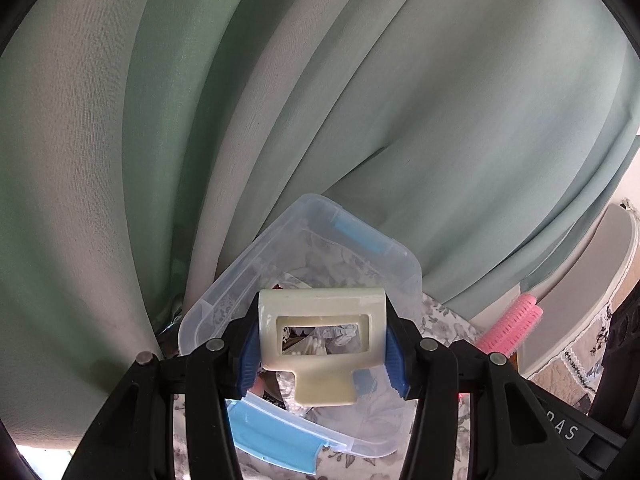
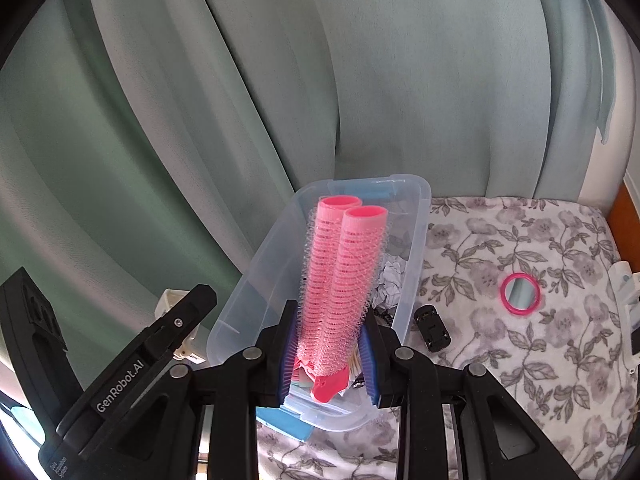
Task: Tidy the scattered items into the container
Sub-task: 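Lift and carry the white clip and pink roller over the clear container, then open both grippers to release the clip and roller into the container, then withdraw both grippers toward the black toy car and pink round mirror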
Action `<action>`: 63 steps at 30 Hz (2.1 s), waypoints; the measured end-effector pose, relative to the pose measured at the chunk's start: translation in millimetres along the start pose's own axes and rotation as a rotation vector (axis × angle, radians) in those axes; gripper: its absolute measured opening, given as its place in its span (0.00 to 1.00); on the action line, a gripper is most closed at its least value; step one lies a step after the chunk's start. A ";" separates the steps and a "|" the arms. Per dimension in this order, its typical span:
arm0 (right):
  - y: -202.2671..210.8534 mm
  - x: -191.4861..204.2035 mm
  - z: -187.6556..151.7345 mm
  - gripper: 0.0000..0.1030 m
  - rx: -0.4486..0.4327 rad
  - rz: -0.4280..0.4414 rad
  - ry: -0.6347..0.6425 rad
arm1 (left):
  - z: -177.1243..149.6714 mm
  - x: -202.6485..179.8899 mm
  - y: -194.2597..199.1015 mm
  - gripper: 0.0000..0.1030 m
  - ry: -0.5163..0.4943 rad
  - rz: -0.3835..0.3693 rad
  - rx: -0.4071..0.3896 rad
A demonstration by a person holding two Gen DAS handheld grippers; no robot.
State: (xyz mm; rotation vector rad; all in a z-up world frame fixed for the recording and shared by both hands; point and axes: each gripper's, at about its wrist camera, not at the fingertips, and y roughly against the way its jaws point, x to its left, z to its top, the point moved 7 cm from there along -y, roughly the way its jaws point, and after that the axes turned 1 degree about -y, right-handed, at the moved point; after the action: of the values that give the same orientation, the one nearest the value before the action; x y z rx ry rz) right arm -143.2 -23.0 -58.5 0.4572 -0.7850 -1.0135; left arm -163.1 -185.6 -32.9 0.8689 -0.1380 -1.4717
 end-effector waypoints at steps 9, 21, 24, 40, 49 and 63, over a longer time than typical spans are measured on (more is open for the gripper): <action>-22.7 -2.1 -7.9 0.30 0.063 -0.009 0.000 | -7.9 9.6 -14.0 0.52 0.006 0.019 0.038; -41.3 -6.1 -10.0 0.32 0.103 -0.020 -0.003 | -8.2 14.3 -20.7 0.53 0.008 0.032 0.053; -44.4 -6.2 -10.1 0.37 0.109 -0.019 -0.003 | -5.3 16.3 -22.8 0.59 0.010 0.028 0.060; -35.5 -4.0 -6.2 0.56 0.095 -0.017 -0.004 | -6.1 -0.9 -25.7 0.70 0.009 0.024 0.054; -9.9 -8.3 -1.7 0.70 0.058 -0.005 -0.026 | -1.9 -15.3 5.6 0.72 -0.007 0.013 0.019; 66.2 -33.1 3.8 0.79 -0.047 0.053 -0.107 | -4.4 -67.9 57.8 0.72 -0.090 -0.005 -0.053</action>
State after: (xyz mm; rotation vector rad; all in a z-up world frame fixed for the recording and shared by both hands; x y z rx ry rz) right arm -117.9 37.4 -23.9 0.3418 -0.8632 -1.0109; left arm -124.3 -130.8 26.0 0.7605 -0.1629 -1.5135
